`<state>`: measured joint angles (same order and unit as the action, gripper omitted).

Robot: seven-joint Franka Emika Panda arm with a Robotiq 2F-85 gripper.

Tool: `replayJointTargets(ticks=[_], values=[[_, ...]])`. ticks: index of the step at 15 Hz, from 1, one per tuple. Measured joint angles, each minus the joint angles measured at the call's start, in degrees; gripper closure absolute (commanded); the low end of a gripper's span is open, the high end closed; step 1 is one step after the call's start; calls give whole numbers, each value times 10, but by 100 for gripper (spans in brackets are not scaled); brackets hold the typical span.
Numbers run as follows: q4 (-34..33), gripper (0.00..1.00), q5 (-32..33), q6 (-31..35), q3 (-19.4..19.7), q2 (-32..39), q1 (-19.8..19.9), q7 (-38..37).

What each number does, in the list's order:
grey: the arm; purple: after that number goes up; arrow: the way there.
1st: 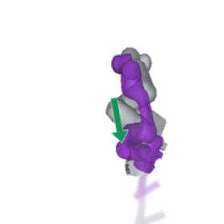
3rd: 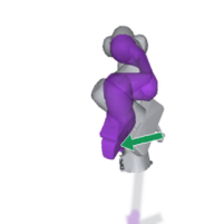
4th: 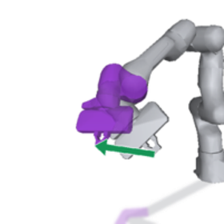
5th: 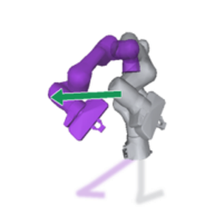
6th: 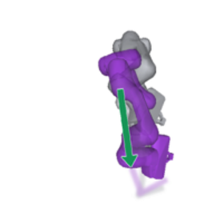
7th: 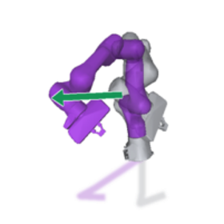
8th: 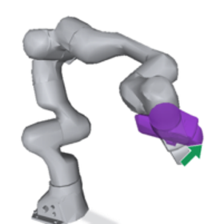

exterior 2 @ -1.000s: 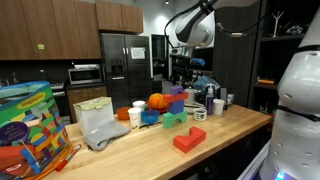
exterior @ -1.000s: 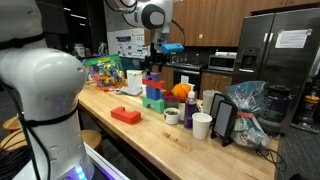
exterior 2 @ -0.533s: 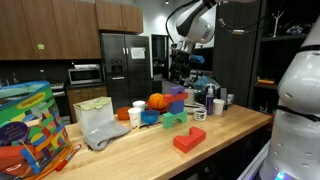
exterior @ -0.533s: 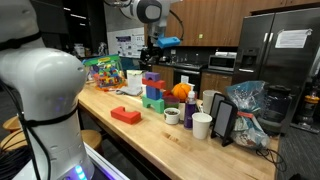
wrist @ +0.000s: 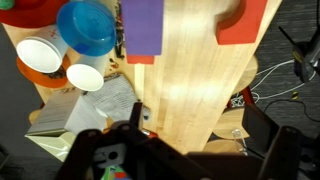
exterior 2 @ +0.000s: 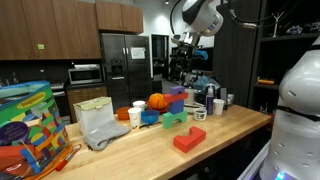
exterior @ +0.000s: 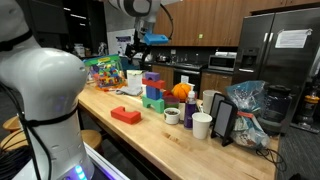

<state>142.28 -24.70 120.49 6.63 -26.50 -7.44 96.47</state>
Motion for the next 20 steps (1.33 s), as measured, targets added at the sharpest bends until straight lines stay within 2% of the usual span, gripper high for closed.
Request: replayJointTargets(ticks=[7,11,16,20], values=[[112,0,-1,-2,-12,-95,-28,2],[178,0,-2,30,-11,-130,-45,8],[178,0,-12,82,4,-119,-65,16],[179,0,-62,146,23,-87,-87,44]])
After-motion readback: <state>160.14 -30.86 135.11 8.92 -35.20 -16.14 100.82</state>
